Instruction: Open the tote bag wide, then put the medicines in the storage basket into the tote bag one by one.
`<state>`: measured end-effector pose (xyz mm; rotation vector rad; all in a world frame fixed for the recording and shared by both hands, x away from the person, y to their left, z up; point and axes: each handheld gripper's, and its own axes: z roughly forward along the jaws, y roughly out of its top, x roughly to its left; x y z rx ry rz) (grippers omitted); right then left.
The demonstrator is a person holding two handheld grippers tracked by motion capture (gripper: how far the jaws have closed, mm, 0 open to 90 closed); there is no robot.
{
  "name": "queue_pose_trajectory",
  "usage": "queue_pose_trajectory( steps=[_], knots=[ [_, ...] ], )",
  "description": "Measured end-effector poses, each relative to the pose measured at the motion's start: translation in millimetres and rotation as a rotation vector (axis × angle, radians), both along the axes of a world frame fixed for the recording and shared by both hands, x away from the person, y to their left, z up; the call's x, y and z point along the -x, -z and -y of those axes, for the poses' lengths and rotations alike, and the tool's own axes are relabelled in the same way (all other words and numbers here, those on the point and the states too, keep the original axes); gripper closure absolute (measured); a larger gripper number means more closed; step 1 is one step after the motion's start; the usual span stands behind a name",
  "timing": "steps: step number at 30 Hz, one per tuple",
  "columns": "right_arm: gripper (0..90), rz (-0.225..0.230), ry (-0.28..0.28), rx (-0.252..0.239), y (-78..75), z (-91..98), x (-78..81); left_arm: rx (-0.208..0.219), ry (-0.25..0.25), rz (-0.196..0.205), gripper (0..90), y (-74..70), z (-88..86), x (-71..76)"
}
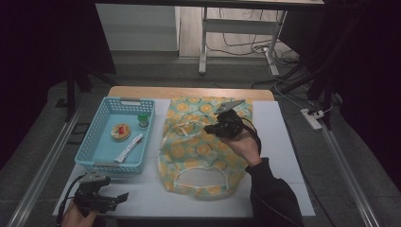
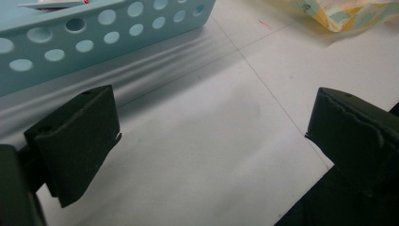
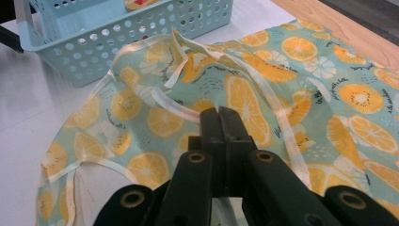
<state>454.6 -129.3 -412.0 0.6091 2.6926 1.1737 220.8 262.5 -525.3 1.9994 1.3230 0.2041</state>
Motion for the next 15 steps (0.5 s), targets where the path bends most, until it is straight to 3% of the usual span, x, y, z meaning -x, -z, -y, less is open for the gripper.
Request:
queue_pose_trajectory(
  steps=[15],
  knots=[
    [90.0,0.001,0.002,-0.002,2.9,-0.5,-0.2,0.023,-0.032,0.026,0.0,-2.0,-3.9,2.8]
  ],
)
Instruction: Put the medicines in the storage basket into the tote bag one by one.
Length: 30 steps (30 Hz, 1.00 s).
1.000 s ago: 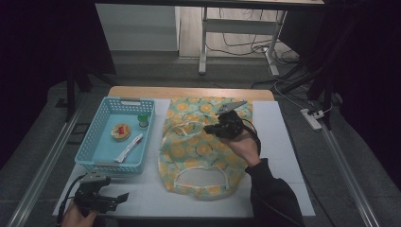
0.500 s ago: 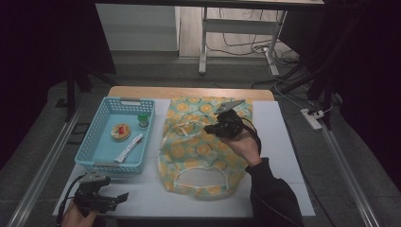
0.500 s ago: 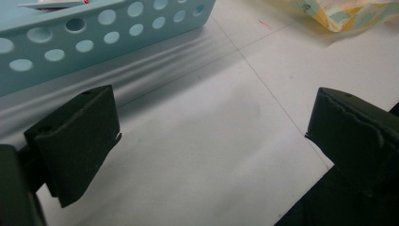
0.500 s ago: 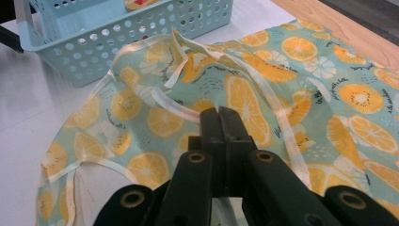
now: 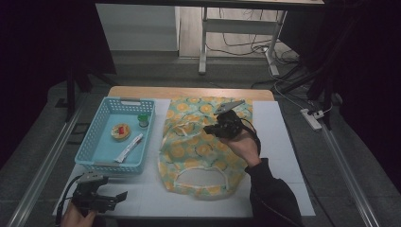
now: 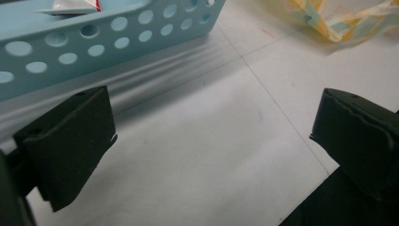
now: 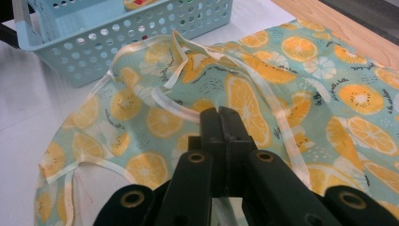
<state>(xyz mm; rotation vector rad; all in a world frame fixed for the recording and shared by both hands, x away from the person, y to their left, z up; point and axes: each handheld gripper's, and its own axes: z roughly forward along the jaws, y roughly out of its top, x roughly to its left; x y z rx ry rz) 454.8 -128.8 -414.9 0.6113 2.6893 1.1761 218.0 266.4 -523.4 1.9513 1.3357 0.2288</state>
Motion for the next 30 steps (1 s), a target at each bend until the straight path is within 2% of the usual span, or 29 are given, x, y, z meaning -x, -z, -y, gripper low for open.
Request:
queue_pose_trajectory(
  steps=[4,6,18,20,24,30],
  knots=[
    [90.0,-0.005,0.002,0.005,2.4,-0.4,-1.0,-0.004,-0.015,0.014,0.0,-2.4,-2.7,1.5],
    [90.0,-0.004,0.002,0.006,2.7,-0.5,-1.1,0.008,-0.014,0.027,0.0,-5.3,-3.8,2.6],
    [90.0,0.0,0.005,-0.001,3.1,0.5,-1.1,0.041,0.032,0.058,0.2,-15.0,-5.4,2.3],
    [90.0,-0.001,0.003,0.002,3.7,0.2,-1.3,0.048,0.034,0.063,0.1,-18.6,-5.5,2.0],
    [90.0,-0.001,0.001,0.007,5.1,-0.3,-1.8,0.033,0.027,0.076,0.0,-27.2,-7.3,1.6],
    [90.0,-0.002,0.001,0.007,5.1,0.0,-2.1,0.042,0.02,0.09,0.0,-37.3,-11.2,0.9]
  ],
)
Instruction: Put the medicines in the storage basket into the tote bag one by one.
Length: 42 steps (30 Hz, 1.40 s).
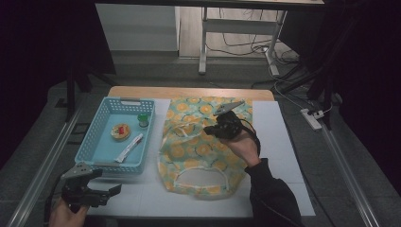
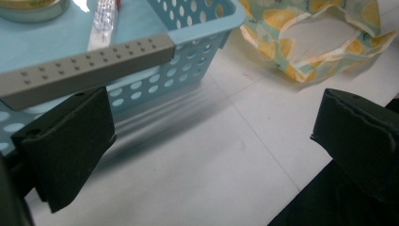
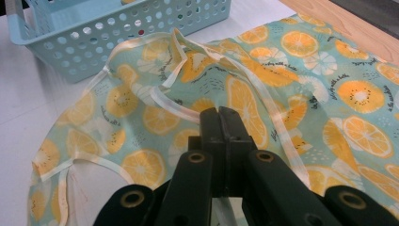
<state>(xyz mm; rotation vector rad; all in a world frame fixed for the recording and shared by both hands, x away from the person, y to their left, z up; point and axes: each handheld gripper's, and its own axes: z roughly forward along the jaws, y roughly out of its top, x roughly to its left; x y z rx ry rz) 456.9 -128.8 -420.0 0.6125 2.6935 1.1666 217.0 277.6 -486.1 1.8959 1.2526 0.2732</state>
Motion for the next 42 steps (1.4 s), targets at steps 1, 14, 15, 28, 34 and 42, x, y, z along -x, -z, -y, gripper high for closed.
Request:
queue_pose_trajectory(
  steps=[1,14,15,28,34,42],
  knots=[
    [90.0,0.0,0.0,-0.001,-0.1,0.1,-0.1,0.001,0.002,0.003,0.0,-1.2,-0.1,-0.7],
    [90.0,0.0,-0.001,-0.003,-1.8,0.6,0.2,-0.05,-0.005,0.025,0.5,-10.6,-2.4,-21.2],
    [90.0,0.0,0.0,-0.004,-2.0,0.6,0.2,-0.044,-0.004,0.019,0.5,-10.4,-3.1,-23.3],
    [90.0,0.0,0.002,-0.004,-1.8,0.4,1.3,-0.02,-0.008,-0.014,0.3,-14.3,-7.5,-48.4],
    [90.0,-0.001,0.002,-0.007,-2.3,0.6,1.6,-0.003,0.0,-0.022,0.2,-16.2,-8.0,-60.9],
    [90.0,-0.004,0.0,-0.001,-0.5,-0.2,1.2,-0.006,-0.006,-0.037,0.0,-17.2,-9.4,-80.9]
  ],
)
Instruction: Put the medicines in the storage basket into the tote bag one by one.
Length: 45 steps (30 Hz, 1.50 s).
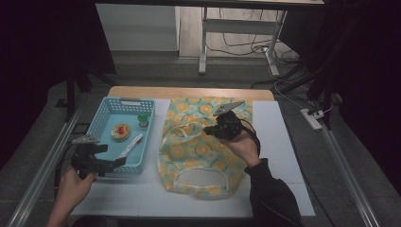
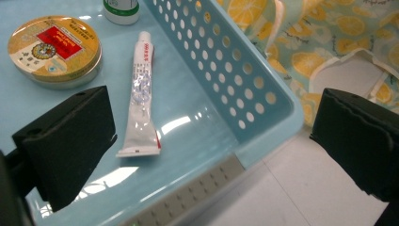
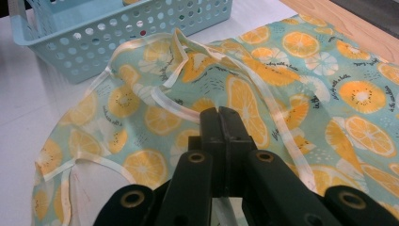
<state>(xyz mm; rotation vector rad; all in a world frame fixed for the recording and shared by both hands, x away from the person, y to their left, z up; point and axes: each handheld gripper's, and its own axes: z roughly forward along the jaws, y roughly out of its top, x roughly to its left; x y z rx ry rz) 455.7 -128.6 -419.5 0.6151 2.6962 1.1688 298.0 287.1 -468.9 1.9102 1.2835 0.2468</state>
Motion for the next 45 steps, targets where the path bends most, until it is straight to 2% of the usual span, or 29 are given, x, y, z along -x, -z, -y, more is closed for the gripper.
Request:
queue_pose_trajectory(
  steps=[8,11,23,26,34,40,45],
  knots=[
    [90.0,0.001,0.0,0.001,0.5,0.2,-0.5,-0.029,0.004,-0.025,0.0,-4.1,1.0,-17.9],
    [90.0,0.005,-0.001,0.0,0.0,0.0,0.2,-0.026,-0.001,-0.044,0.0,-5.5,0.6,-23.5],
    [90.0,0.013,-0.002,-0.01,-2.8,1.9,0.2,-0.081,-0.029,-0.039,0.0,-9.9,-1.8,-46.2],
    [90.0,0.01,-0.001,-0.013,-2.6,2.1,-0.2,-0.078,-0.026,-0.049,0.0,-7.6,-2.8,-53.8],
    [90.0,0.012,-0.004,-0.007,-2.0,2.0,-0.8,-0.104,-0.021,-0.062,0.0,-5.7,-3.0,-71.6],
    [90.0,0.015,-0.008,-0.013,-3.0,1.6,0.3,-0.14,-0.028,-0.073,0.0,-5.9,-2.9,-84.5],
    [90.0,0.012,-0.009,-0.011,-2.3,1.2,0.2,-0.134,-0.025,-0.078,0.0,-3.2,-2.9,-94.0]
  ],
)
